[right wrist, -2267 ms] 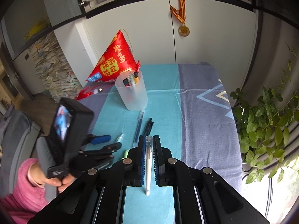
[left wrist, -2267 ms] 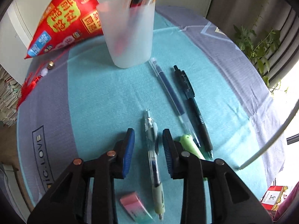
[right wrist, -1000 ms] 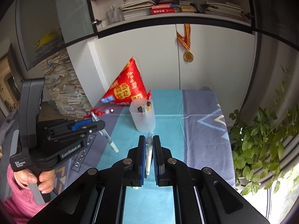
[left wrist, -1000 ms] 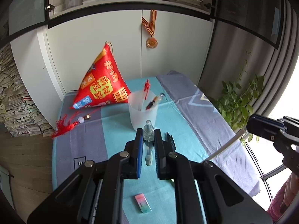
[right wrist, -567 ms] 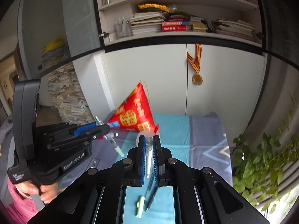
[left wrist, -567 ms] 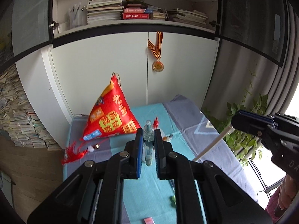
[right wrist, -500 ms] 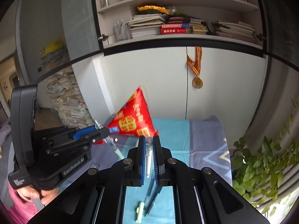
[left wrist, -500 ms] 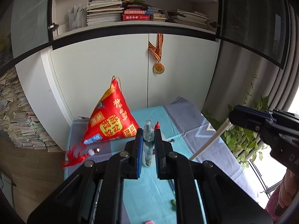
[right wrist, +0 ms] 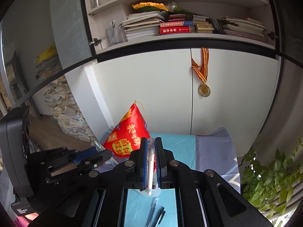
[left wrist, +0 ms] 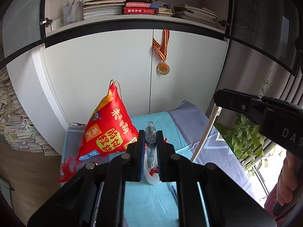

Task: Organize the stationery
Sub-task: 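Lift white pen with right tool while left tool carries clear pen to cup, then release white pen into cup with right tool while left tool releases clear pen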

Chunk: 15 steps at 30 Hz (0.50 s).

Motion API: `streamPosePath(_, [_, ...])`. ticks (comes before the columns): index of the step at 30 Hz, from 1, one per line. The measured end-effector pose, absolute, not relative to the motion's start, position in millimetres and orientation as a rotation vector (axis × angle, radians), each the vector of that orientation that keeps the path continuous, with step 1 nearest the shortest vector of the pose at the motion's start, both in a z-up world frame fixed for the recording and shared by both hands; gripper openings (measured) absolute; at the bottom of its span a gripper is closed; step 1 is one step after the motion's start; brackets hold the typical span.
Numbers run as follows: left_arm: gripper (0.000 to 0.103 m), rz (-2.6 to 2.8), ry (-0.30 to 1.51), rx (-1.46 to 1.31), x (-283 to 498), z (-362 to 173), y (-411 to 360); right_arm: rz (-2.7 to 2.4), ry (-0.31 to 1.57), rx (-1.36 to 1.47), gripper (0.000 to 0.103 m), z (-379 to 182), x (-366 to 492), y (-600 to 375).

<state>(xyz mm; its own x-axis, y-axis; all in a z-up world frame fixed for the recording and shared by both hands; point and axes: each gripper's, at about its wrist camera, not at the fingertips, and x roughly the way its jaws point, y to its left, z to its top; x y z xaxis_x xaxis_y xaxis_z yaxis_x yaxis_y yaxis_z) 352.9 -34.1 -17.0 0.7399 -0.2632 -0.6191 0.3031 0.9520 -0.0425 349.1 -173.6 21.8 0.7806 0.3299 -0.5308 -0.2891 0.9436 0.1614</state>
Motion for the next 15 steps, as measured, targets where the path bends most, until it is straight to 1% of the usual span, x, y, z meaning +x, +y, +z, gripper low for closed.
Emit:
streamPosePath(9, [0.009, -0.324, 0.726, 0.062, 374, -39, -42, 0.360, 0.561, 0.088, 0.008, 30, 365, -171])
streamPosePath(15, [0.009, -0.323, 0.770, 0.063, 382, -58, -45, 0.360, 0.611, 0.085, 0.008, 9, 378, -165])
